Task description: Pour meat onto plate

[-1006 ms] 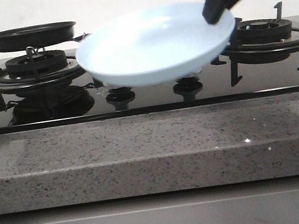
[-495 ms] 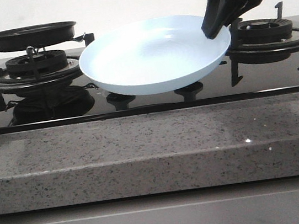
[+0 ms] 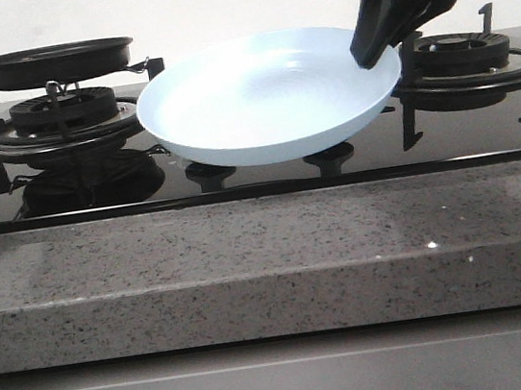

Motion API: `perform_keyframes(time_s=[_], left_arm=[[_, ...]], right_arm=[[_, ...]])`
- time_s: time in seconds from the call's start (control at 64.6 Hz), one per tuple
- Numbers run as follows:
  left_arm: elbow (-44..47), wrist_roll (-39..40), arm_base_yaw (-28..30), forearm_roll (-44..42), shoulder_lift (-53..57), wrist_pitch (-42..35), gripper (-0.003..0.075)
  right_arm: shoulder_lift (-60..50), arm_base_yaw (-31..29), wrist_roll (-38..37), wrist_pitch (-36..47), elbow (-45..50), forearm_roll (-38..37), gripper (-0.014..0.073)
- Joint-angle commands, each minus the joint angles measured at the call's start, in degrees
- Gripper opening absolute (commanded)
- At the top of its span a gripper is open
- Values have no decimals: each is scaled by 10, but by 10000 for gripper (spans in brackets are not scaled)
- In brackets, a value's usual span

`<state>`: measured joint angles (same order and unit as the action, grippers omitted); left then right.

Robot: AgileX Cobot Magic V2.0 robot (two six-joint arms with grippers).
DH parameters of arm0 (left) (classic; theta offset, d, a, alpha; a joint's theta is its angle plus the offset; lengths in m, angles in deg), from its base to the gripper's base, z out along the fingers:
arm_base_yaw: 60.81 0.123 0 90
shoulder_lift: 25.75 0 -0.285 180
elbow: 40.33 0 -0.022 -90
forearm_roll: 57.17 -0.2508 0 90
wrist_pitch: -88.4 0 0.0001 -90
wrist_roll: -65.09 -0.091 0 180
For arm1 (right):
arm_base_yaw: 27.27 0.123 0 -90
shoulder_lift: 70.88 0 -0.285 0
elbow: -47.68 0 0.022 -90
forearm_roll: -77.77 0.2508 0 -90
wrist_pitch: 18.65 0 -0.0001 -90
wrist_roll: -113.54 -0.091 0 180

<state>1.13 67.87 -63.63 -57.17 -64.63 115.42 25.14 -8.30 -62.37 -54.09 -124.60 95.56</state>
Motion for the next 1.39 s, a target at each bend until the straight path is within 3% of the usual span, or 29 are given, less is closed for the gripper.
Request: perform_keyframes(time_s=[0.0, 0.279, 0.341, 0.511, 0.635, 0.851, 1.006, 1.378], left_arm=[[-19, 5, 0, 8, -6, -45, -20], [-27, 5, 0, 30, -11, -54, 8], [-39, 5, 0, 29, -23, -54, 85], [-77, 5, 0, 27, -73, -54, 405], [-103, 5, 0, 26, -126, -52, 517], [-189, 6, 1, 55, -252, 23, 527], [-246, 6, 22, 104, -334, 30, 527], [-343, -37, 106, 316, -476, 32, 527]], right_arm=[[-19, 1, 4, 29, -16, 5, -69], [-19, 1, 4, 29, -16, 5, -69], [-19, 1, 4, 29, -16, 5, -69], [-19, 1, 4, 28, -16, 5, -69], [-19, 1, 4, 28, -16, 5, -69], [-19, 1, 4, 28, -16, 5, -69], [-19, 1, 4, 28, -16, 5, -69], [-19, 1, 4, 28, -16, 5, -69]])
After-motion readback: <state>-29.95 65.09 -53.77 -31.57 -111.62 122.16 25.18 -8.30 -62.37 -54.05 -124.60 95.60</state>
